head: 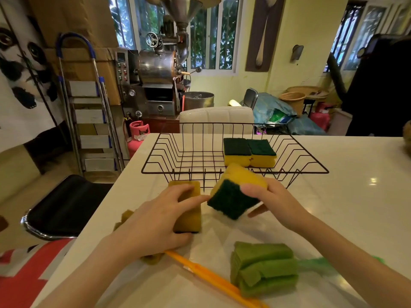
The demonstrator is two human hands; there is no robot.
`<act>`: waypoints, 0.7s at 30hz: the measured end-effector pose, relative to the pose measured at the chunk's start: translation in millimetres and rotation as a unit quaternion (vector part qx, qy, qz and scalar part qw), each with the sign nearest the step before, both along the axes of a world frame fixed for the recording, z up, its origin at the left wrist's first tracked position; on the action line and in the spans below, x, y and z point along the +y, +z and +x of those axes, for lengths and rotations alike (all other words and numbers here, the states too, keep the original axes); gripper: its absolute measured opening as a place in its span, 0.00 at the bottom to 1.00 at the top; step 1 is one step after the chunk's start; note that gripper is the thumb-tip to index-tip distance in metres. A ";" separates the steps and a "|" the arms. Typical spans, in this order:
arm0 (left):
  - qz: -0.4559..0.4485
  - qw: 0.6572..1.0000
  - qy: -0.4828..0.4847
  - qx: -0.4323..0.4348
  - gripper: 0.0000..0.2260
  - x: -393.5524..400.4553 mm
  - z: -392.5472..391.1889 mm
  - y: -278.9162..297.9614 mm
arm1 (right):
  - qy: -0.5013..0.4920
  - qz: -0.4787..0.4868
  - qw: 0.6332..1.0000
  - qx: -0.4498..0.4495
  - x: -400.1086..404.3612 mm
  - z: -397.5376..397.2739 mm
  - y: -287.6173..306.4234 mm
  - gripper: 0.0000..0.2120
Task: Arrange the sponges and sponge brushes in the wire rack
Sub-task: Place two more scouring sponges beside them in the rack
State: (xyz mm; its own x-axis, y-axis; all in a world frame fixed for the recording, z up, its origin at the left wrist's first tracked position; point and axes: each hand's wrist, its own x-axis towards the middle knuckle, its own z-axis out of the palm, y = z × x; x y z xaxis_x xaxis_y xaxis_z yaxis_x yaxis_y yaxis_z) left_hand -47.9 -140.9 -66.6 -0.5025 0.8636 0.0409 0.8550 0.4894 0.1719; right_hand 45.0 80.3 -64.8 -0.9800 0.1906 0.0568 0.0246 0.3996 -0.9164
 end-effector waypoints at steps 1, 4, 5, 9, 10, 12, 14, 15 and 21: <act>-0.002 1.000 0.000 0.001 0.31 0.2 -0.1 -0.5 | -0.014 -0.029 0.999 -0.012 0.7 -0.1 1.3 0.26; 0.002 1.000 0.002 0.010 0.29 0.3 -1.9 -3.4 | -0.051 -0.087 0.993 -0.065 1.1 -0.7 5.7 0.16; 0.004 1.000 0.005 0.011 0.29 0.3 -2.1 -4.4 | -0.060 -0.095 0.991 -0.079 1.5 -0.7 6.7 0.14; 0.017 1.000 0.013 0.008 0.29 0.7 -2.4 -6.6 | -0.070 -0.088 0.988 -0.108 7.5 -2.2 4.9 0.18; 0.018 1.000 0.014 0.007 0.28 0.8 -2.5 -6.6 | -0.072 -0.088 0.986 -0.121 9.6 -2.3 4.5 0.19; 0.021 1.000 0.013 0.006 0.28 0.9 -2.8 -6.7 | -0.082 -0.081 0.983 -0.140 12.6 -2.3 4.2 0.18; 0.032 0.999 0.010 0.005 0.27 0.8 -3.1 -6.8 | -0.103 -0.027 0.986 -0.126 13.9 -2.9 1.3 0.15; 0.039 0.999 0.009 0.004 0.27 0.9 -3.1 -6.8 | -0.112 0.031 0.987 -0.112 14.9 -3.1 -1.1 0.13; 0.053 0.999 0.007 0.001 0.26 1.5 -0.5 -4.0 | -0.139 0.290 0.946 -0.039 12.4 -3.5 -10.3 0.14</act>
